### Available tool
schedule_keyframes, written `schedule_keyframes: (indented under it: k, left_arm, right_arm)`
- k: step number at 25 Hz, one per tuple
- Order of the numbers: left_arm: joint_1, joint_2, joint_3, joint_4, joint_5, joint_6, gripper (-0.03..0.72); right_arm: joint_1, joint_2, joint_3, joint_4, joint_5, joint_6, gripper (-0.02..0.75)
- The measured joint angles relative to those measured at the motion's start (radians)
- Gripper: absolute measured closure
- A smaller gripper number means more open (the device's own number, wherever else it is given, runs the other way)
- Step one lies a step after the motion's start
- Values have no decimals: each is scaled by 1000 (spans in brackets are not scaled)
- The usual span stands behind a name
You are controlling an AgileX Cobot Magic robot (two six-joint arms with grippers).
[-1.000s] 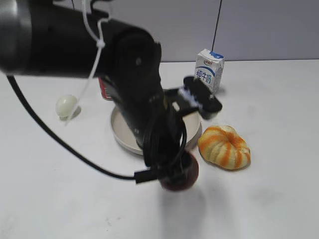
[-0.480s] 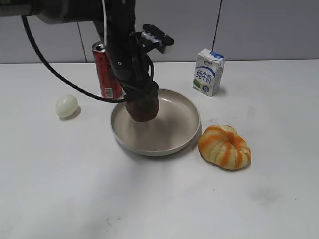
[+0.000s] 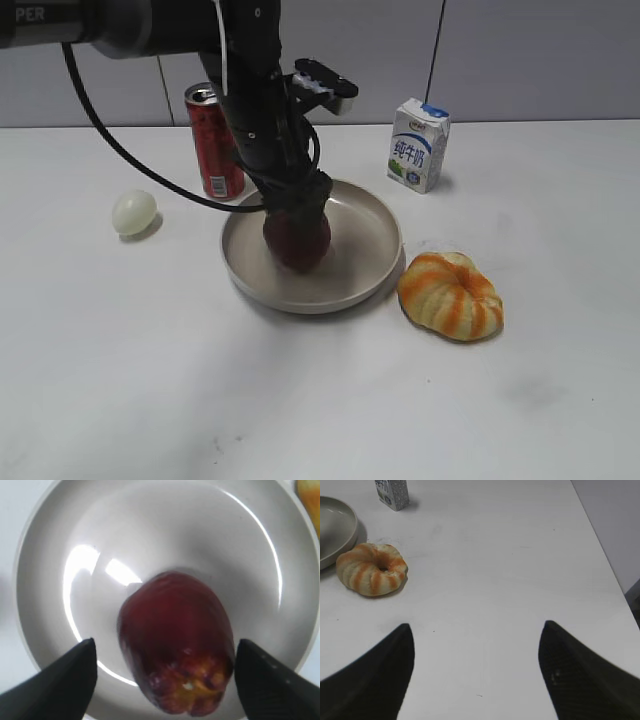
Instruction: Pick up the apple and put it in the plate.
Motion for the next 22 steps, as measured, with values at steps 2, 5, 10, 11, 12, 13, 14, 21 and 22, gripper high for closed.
schedule_keyframes:
  k: [2,5,10,11,12,13,14,21,22]
  left_arm:
    - [0,0,0,0,2,0,22]
    - [0,-1,-8,0,19,-2,19]
    - [8,-49,-75,32,105,-59,22]
    - [18,-72,-89,55,123,-91,23]
    - [35,-97,-96,80,132,-129,27]
    - [59,-117,-100,117,135,-166,31]
    - [83,-138,-102,163,139,-211,41]
    - [374,-286,42,242,145,-373,90]
    - [412,-317,75,239,146,-374,94]
  right_arm:
    - [0,0,0,0,0,0,153]
    - [0,0,0,0,0,0,153]
    - [0,0,0,0,0,0,153]
    - [0,0,0,0,0,0,153]
    - [0,0,0,0,0,0,153]
    - [0,0,0,0,0,0,153]
    - [0,0,0,0,0,0,153]
    - [0,0,0,0,0,0,153]
    - [0,0,0,0,0,0,153]
